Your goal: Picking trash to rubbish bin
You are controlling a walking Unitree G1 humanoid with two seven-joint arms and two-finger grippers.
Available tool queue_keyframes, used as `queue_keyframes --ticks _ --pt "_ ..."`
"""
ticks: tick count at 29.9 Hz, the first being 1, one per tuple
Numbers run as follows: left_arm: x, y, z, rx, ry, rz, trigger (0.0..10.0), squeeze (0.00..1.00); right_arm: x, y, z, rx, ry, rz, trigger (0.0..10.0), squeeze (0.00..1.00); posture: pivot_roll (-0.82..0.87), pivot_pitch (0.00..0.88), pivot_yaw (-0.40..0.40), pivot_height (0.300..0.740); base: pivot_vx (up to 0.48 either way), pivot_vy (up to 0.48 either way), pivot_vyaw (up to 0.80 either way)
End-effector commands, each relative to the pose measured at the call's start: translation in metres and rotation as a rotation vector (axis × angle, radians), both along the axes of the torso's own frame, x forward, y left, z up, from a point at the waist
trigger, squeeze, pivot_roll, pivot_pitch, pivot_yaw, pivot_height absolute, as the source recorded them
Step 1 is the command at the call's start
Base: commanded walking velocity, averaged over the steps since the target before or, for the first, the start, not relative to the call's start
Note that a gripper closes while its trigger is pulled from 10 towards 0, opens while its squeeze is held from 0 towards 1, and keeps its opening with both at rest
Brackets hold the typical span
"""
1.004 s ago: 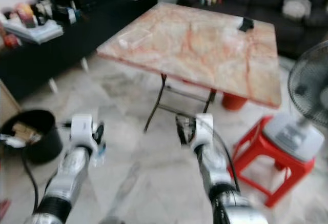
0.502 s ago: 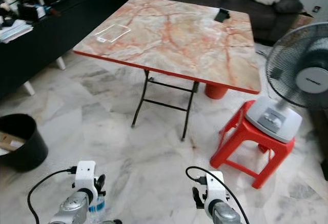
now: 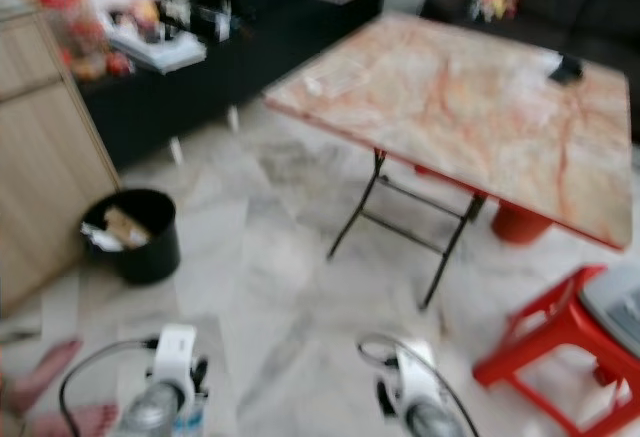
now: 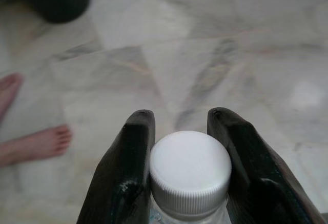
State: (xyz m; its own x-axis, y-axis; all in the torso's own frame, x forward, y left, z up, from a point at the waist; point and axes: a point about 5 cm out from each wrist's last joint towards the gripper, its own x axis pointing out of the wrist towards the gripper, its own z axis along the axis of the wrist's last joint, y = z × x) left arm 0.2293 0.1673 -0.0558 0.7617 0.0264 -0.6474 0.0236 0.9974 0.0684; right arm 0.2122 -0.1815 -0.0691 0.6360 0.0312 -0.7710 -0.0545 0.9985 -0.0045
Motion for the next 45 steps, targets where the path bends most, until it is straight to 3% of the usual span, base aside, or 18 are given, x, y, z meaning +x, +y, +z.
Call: queue_keyframes --ticks 1,6,13,29,36,45 --pt "-0.0114 -0.0066 -0.0087 -0.01 0.055 -0.005 10.0 0.0 -0.0046 -0.0098 -0.0015 -0.024 0.015 -0.009 10.0 0.0 0.04 0.0 -0.073 0.74 0.0 0.0 0.8" --pt "-0.0111 -0.0066 -0.0083 -0.003 0.045 0.01 10.0 0.0 -0.0016 -0.0107 0.0004 -0.026 0.007 -0.014 10.0 0.0 0.04 0.028 -0.091 0.74 0.0 0.0 0.8" --pt "-0.0068 -0.0054 -0.0047 0.007 0.009 0.022 10.0 0.0 0.0012 -0.0112 0.0023 -0.002 -0.015 -0.049 10.0 0.0 0.04 0.046 -0.092 0.74 0.037 0.0 0.0" --pt "-0.0064 -0.0053 -0.0047 0.027 0.013 0.002 10.0 0.0 0.0008 -0.0135 0.0024 -0.031 -0.023 -0.058 10.0 0.0 0.04 0.07 -0.087 0.74 0.363 0.0 0.0" --pt "-0.0063 -0.0052 -0.0046 0.03 0.013 0.002 10.0 0.0 -0.001 -0.0153 0.0014 -0.061 -0.009 -0.055 10.0 0.0 0.04 0.076 -0.087 0.74 0.365 0.0 0.74" --pt "-0.0056 -0.0061 -0.0043 0.029 0.012 0.001 10.0 0.0 -0.0019 -0.0159 0.0009 -0.053 -0.008 -0.066 10.0 0.0 0.04 0.079 -0.091 0.74 0.366 0.0 0.0"
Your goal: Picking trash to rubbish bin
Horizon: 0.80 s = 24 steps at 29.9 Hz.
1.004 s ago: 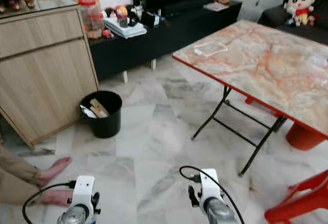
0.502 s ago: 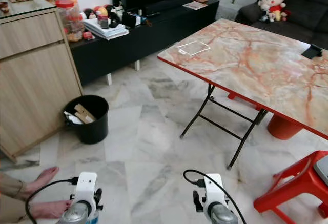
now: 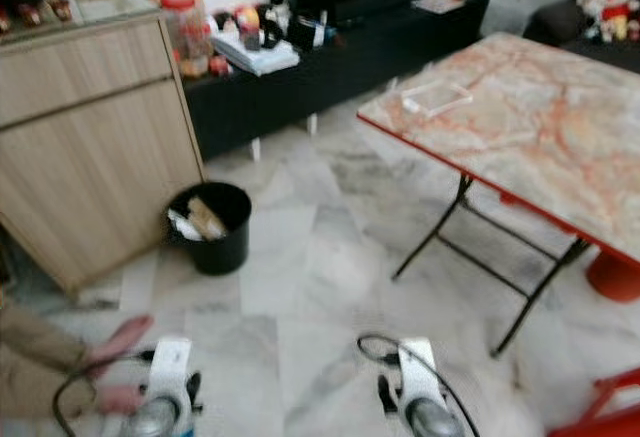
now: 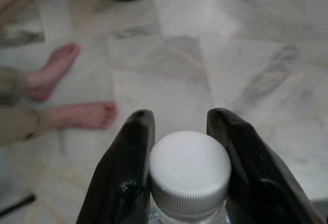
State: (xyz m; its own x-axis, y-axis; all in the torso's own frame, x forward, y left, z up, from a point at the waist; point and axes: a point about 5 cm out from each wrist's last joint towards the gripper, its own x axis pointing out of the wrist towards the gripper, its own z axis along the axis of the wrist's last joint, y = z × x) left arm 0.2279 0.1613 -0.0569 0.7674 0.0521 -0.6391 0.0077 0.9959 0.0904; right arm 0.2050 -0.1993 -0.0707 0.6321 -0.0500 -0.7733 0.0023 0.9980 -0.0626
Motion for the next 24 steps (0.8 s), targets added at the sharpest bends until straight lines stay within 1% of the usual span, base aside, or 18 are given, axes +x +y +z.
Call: queue_keyframes --ticks 1,6,8,11,20,21,24 --pt "-0.0042 -0.0004 -0.0031 0.007 0.021 -0.014 10.0 0.0 0.0053 0.0017 0.0026 0.004 -0.013 -0.008 10.0 0.0 0.04 0.079 -0.092 0.74 0.368 0.0 0.0" --pt "-0.0045 -0.0011 -0.0034 0.005 0.023 -0.015 10.0 0.0 0.0055 0.0017 0.0027 -0.007 -0.011 0.008 10.0 0.0 0.04 0.077 -0.093 0.74 0.369 0.0 0.0" --pt "-0.0044 -0.0014 -0.0033 0.005 0.022 -0.015 10.0 0.0 0.0057 0.0024 0.0027 -0.02 -0.009 0.031 10.0 0.0 0.04 0.077 -0.096 0.74 0.368 0.0 0.54" --pt "-0.0046 -0.0011 -0.0033 0.005 0.02 -0.011 10.0 0.0 0.0054 0.0041 0.0023 -0.011 -0.01 0.025 10.0 0.0 0.04 0.077 -0.096 0.74 0.369 0.0 0.73" --pt "-0.0057 -0.0001 -0.0039 0.007 0.023 -0.01 10.0 0.0 0.0047 0.0021 0.0021 0.001 -0.009 -0.01 10.0 0.0 0.04 0.07 -0.092 0.74 0.372 0.0 0.0" --pt "-0.0058 0.0 -0.004 0.007 0.023 -0.01 10.0 0.0 0.0042 0.0023 0.0018 0.013 -0.007 -0.016 10.0 0.0 0.04 0.068 -0.091 0.74 0.371 0.0 -0.8" --pt "-0.0059 0.0 -0.004 0.007 0.022 -0.01 10.0 0.0 0.0038 0.0019 0.0015 0.004 -0.001 -0.008 10.0 0.0 0.04 0.066 -0.09 0.74 0.371 0.0 -0.8"
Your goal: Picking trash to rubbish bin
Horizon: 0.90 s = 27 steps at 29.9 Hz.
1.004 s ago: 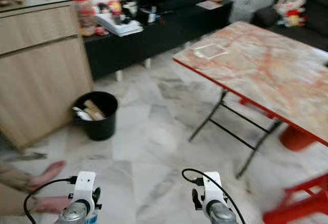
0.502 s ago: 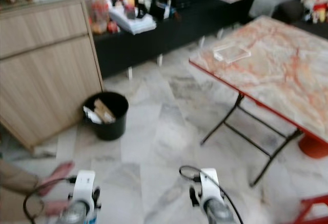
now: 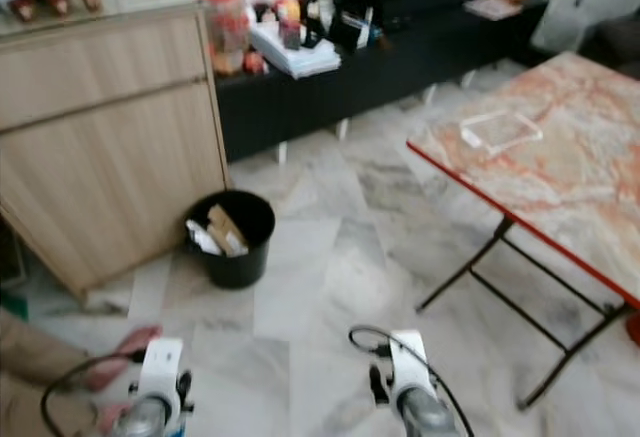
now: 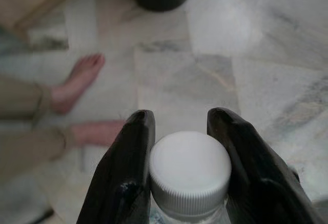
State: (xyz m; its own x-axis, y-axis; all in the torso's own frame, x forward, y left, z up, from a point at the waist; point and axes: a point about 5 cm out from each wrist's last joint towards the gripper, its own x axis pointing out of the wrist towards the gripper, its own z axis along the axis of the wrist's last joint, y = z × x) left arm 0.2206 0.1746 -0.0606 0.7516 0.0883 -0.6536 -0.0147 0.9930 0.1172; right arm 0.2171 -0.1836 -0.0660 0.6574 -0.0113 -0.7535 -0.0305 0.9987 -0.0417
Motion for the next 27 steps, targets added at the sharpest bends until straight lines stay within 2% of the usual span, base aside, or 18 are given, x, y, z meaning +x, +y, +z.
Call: queue_keyframes --ticks 1,12,17,27 --pt "0.0016 -0.0134 -0.0002 -0.02 0.0 -0.035 10.0 0.0 -0.0079 -0.0141 -0.0029 -0.027 0.028 -0.034 10.0 0.0 0.04 0.063 -0.089 0.74 0.371 0.0 0.0" --pt "0.0004 -0.0137 -0.0009 -0.022 0.004 -0.032 10.0 0.0 -0.0086 -0.0141 -0.0032 -0.018 0.027 -0.042 10.0 0.0 0.04 0.051 -0.089 0.74 0.373 0.0 0.0" --pt "-0.0001 -0.0133 -0.0013 -0.022 0.006 -0.029 10.0 0.0 -0.0081 -0.015 -0.0028 -0.046 0.026 -0.021 10.0 0.0 0.04 0.05 -0.091 0.74 0.373 0.0 0.0" --pt "0.0 -0.0136 -0.0013 -0.022 0.007 -0.032 10.0 0.0 -0.0074 -0.0155 -0.0023 -0.041 0.021 -0.032 10.0 0.0 0.04 0.049 -0.092 0.74 0.37 0.0 0.66"
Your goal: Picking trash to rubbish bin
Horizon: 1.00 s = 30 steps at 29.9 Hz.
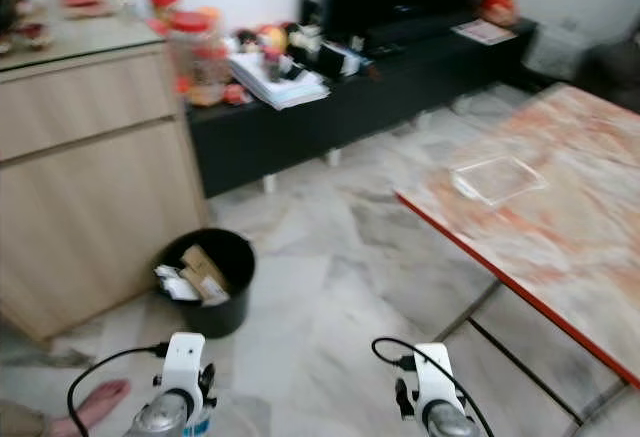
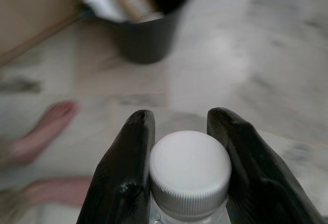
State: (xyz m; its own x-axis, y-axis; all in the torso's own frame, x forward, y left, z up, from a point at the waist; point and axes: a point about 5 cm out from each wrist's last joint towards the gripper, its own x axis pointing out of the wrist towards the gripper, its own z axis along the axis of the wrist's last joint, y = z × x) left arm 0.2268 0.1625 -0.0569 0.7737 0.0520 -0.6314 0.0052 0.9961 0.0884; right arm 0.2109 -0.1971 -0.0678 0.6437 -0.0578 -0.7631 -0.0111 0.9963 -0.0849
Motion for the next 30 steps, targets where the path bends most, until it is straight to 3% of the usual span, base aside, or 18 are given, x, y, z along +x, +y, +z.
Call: queue_keyframes --ticks 1,6,12,18,24,30 --pt "-0.006 -0.0016 -0.0049 0.007 0.038 -0.009 10.0 0.0 -0.0014 -0.0021 -0.0005 0.01 0.003 -0.024 10.0 0.0 0.04 0.05 -0.093 0.74 0.371 0.0 0.0" --pt "-0.0056 -0.0016 -0.0046 0.006 0.038 -0.008 10.0 0.0 -0.0012 -0.0021 -0.0004 0.001 0.006 -0.007 10.0 0.0 0.04 0.061 -0.097 0.74 0.371 0.0 0.0" --pt "-0.006 -0.0005 -0.0049 0.007 0.04 -0.003 10.0 0.0 -0.0013 -0.0015 -0.0006 -0.004 0.008 0.0 10.0 0.0 0.04 0.067 -0.099 0.74 0.37 0.0 0.74" --pt "-0.0061 0.0 -0.0049 0.007 0.041 -0.002 10.0 0.0 -0.0018 -0.001 -0.001 -0.001 0.009 -0.002 10.0 0.0 0.04 0.074 -0.098 0.74 0.372 0.0 0.0" --pt "-0.0055 0.0003 -0.0046 0.009 0.04 -0.005 10.0 0.0 -0.0019 0.0 -0.0012 0.0 0.009 -0.004 10.0 0.0 0.04 0.083 -0.095 0.74 0.372 0.0 0.75" --pt "-0.0051 0.0005 -0.0043 0.009 0.039 -0.006 10.0 0.0 -0.0008 0.0008 -0.0006 0.007 0.004 -0.004 10.0 0.0 0.04 0.088 -0.097 0.74 0.373 0.0 0.0"
